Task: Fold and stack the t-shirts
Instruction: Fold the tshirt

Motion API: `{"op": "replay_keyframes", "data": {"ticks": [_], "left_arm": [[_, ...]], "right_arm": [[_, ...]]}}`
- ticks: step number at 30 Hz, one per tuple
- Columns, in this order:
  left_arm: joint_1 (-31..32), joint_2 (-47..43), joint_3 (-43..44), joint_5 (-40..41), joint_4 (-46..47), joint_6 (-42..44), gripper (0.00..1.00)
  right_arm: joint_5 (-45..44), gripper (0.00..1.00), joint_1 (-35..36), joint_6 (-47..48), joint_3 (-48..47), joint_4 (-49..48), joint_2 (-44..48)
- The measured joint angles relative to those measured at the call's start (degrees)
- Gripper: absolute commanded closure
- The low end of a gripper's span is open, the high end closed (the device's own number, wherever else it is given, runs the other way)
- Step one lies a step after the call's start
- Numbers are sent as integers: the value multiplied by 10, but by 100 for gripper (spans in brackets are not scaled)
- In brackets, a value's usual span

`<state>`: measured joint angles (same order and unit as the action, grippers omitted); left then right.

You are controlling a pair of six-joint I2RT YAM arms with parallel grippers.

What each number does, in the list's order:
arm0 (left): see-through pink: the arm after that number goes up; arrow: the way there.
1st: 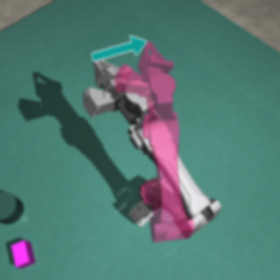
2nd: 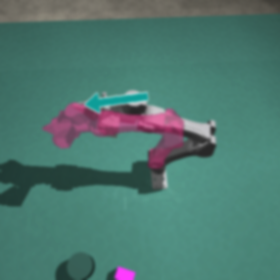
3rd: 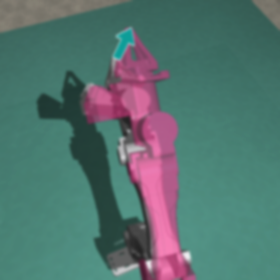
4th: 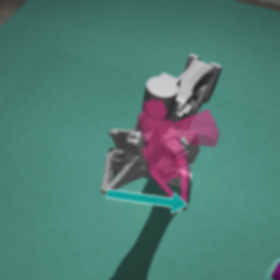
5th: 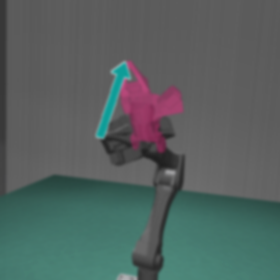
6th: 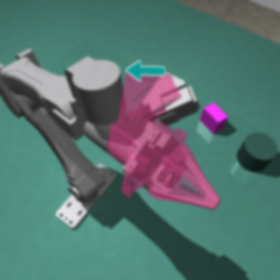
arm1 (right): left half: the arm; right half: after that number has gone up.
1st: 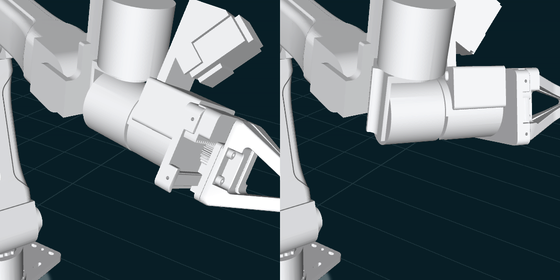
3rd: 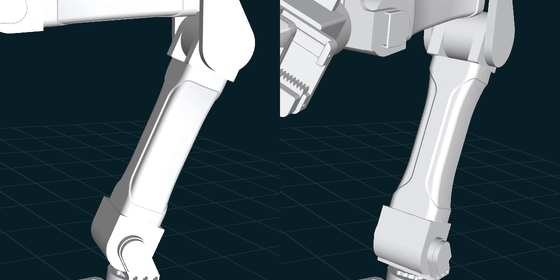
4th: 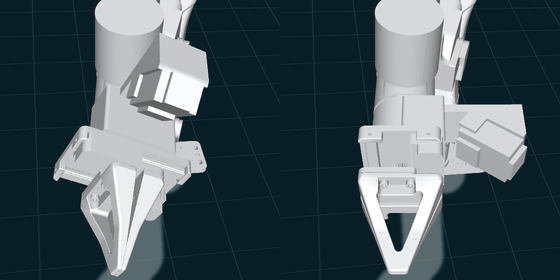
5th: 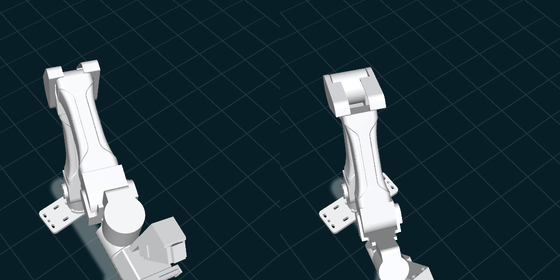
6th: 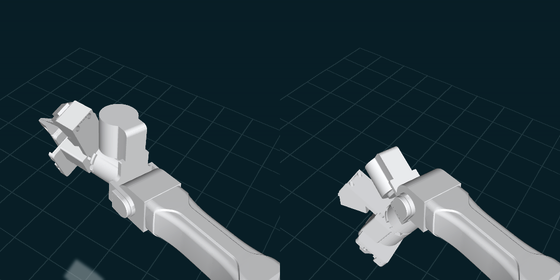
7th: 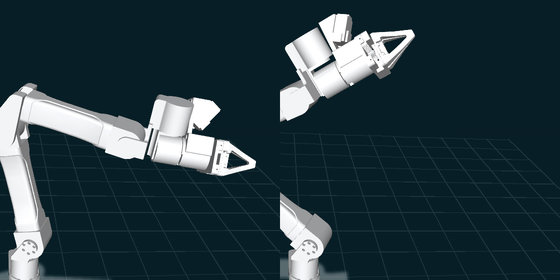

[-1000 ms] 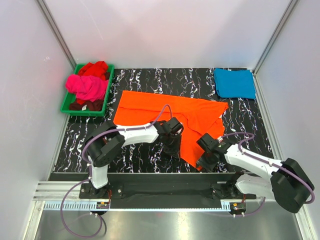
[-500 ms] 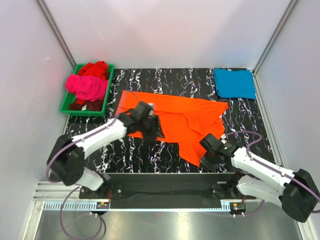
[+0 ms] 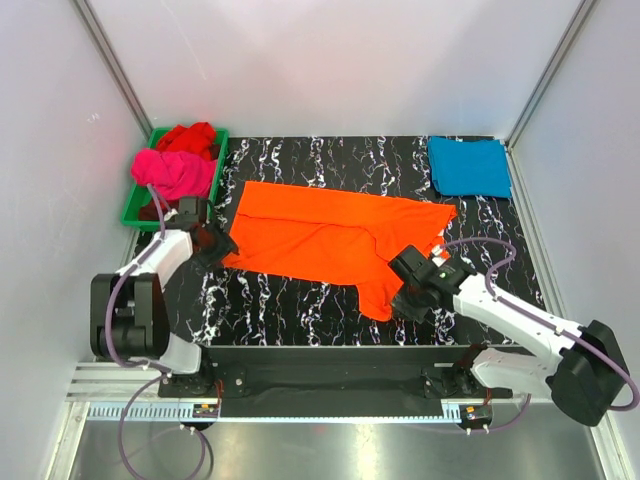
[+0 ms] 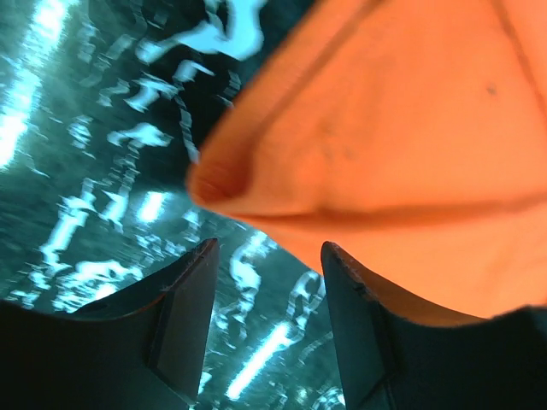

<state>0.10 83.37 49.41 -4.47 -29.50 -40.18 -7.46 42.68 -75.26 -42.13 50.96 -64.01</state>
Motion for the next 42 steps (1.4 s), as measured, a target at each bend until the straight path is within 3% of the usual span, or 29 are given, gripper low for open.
{"op": "replay_keyframes", "data": {"ticks": [19,20,22,25,34,36,39,42], "left_arm": [[-28,79,10,13,36,83,52],[-28,79,10,13,37,83,59],[-28,79,10,13,38,82,83],[-28,79,10,19,35,83,100],[-31,79,18,42,10,79,100],[-35,79,21,45,3,76,91],[-40,78,23,45,-4,70,61],[-41,70,23,38,-7,65,50]], "right_arm": [[-5,100,0,45,-34,9,-38],[-5,100,0,46,-34,10,-38],[-5,100,0,46,-35,12,-37],[-7,100,0,47,-36,18,-31],[-34,100,0,40,-49,64,5],[-39,100,0,37,-49,75,14],[-40,100,0,31,-49,84,29],[-38,100,0,28,-47,79,42]]}}
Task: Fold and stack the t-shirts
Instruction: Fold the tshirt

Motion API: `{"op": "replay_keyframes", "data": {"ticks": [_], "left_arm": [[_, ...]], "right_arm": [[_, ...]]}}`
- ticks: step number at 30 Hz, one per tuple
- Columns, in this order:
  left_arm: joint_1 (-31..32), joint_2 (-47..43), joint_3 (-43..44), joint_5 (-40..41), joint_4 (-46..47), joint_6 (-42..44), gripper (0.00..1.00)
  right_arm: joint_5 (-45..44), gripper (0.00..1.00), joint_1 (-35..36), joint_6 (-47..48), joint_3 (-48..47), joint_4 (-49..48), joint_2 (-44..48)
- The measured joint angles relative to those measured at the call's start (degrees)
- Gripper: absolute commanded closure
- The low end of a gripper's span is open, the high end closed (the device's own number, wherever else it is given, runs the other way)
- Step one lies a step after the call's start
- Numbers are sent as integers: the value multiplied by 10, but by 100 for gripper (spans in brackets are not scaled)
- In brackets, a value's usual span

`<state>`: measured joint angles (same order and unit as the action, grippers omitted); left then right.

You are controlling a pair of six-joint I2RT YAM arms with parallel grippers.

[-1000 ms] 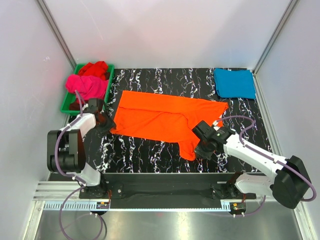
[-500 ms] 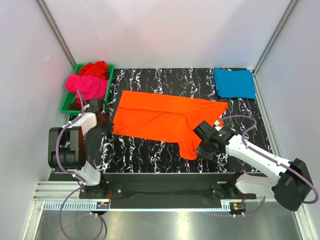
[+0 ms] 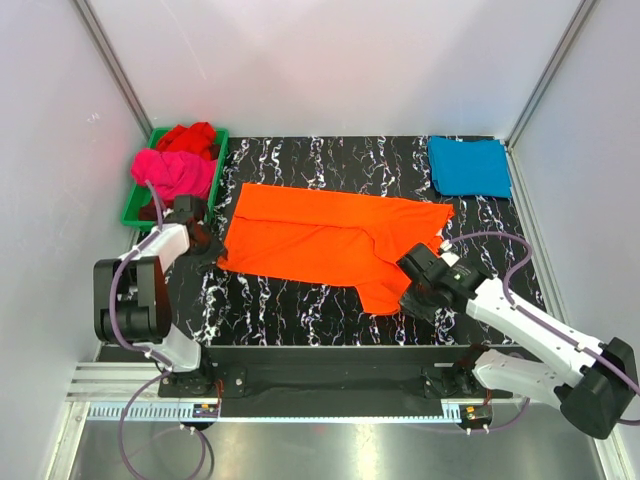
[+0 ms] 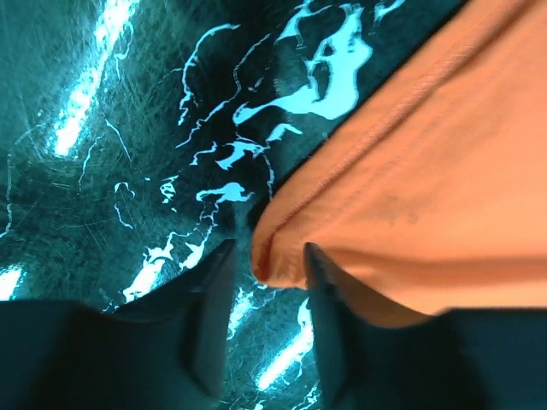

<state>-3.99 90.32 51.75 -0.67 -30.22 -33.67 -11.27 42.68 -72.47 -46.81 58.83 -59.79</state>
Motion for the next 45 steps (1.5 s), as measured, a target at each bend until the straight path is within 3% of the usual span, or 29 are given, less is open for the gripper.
{"op": "replay_keyframes", "data": {"ticks": [5,10,19,21,24,39,45], "left_arm": [[0,-57,-2,-13,0,-5,45],[1,-123,-65,-50,52,-17,46],[3,-64,-101,-76,89,-34,52],[3,-54,-95,-74,90,-38,75],[3,-42,-90,-65,89,-36,100],[5,-39,8,-54,30,-26,100],[5,-26,38,-57,23,-30,100]], "right_arm": [[6,100,0,-5,7,-24,9],[14,100,0,-5,7,-37,5],[18,100,0,-5,7,-43,-14],[17,100,0,-5,7,-43,-14],[17,100,0,-7,7,-43,-13],[-56,100,-2,9,-79,2,-49],[-83,100,-48,43,-110,26,-52]]}}
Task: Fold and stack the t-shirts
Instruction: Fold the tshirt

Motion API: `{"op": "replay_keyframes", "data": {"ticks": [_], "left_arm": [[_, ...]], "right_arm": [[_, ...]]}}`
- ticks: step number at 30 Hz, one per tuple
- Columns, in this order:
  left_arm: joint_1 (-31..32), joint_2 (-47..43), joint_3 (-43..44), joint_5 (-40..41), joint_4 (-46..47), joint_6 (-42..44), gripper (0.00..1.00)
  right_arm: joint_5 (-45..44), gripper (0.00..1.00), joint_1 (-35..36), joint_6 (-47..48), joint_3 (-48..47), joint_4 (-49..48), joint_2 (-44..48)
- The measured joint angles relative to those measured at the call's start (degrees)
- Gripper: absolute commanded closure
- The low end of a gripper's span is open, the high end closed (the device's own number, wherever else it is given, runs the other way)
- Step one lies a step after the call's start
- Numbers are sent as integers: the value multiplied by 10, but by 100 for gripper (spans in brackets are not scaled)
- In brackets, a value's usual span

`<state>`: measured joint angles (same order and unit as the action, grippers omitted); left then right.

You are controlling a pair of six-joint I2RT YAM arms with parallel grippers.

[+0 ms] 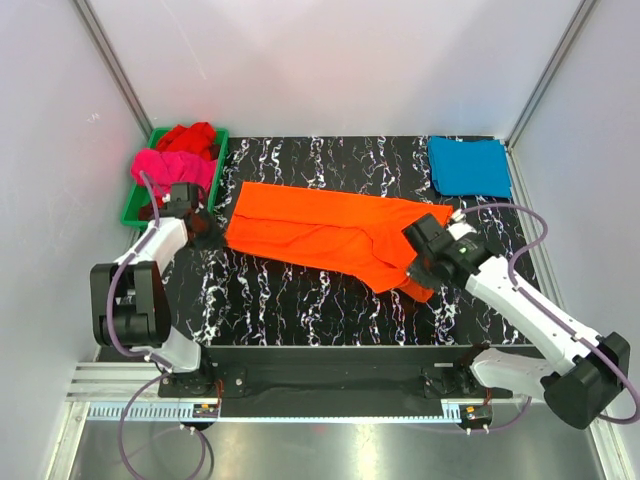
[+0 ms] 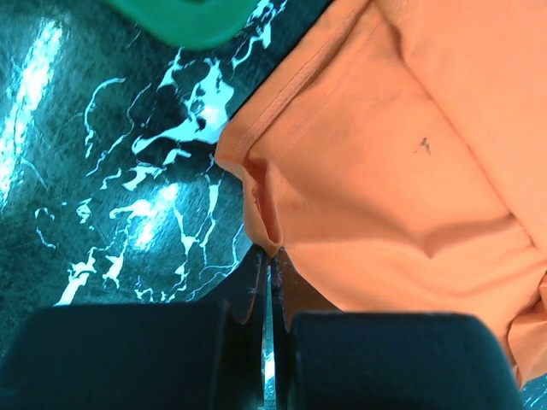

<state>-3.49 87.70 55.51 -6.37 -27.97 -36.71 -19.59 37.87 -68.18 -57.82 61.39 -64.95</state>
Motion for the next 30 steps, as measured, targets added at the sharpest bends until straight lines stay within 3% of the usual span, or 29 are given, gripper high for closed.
{"op": "replay_keyframes", "data": {"ticks": [6,18,30], "left_arm": [[0,48,46,-3,-12,-4,100],[4,148,161,-3,-44,-13,100],[29,221,263,13,-90,-19,100]], "right_arm": [[-2,100,-88,76,-23,-24,-23],[40,100,-173,207,-88,-93,-143],[68,100,-206,271,-154,-89,-210]]}}
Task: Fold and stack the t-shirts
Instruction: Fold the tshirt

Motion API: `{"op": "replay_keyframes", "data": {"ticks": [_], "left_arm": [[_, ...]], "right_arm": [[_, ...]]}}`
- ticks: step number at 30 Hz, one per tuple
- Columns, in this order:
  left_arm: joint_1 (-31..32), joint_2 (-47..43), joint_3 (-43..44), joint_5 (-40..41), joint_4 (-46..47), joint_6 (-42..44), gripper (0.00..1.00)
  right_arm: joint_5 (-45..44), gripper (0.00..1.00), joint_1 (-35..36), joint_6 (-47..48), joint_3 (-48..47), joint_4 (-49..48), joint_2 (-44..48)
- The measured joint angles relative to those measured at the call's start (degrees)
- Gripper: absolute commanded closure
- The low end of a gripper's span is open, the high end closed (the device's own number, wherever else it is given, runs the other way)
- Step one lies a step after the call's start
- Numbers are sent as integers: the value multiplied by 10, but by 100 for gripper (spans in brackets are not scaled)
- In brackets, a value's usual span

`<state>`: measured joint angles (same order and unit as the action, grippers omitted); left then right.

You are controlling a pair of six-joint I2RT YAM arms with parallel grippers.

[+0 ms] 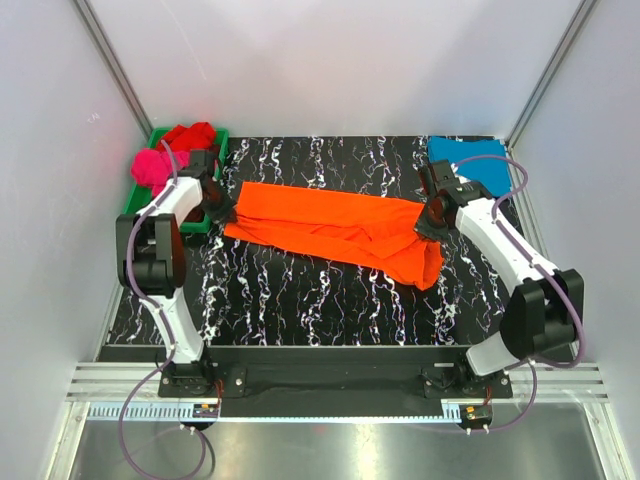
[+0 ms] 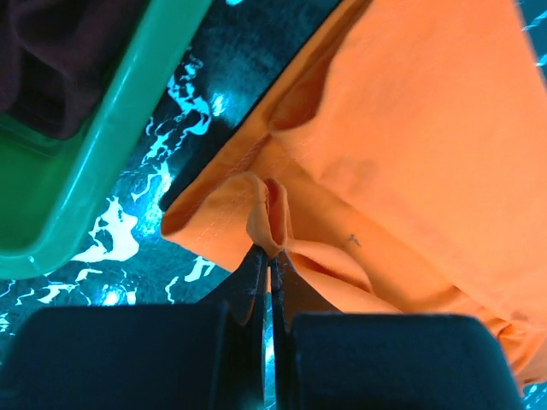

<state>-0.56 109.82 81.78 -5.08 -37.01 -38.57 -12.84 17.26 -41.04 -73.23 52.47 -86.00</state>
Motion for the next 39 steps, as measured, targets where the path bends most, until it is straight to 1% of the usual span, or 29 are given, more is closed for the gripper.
{"op": "replay_keyframes", "data": {"ticks": [6,19,25,32,39], "left_arm": [[0,22,11,14,-12,-3,100],[2,40,49,23,-33,-6,100],[3,62,59,26,-36,-9,100],[3,74,64,29,-37,-14,100],[3,81,92,30,-43,-19,100]], "right_arm": [[7,100,-26,26,-23,-2,-38],[21,100,-52,69,-61,-2,-76],[31,100,-60,91,-101,-4,-121],[36,100,-73,110,-118,-6,-173],[40,100,-87,129,-139,-8,-200]]}}
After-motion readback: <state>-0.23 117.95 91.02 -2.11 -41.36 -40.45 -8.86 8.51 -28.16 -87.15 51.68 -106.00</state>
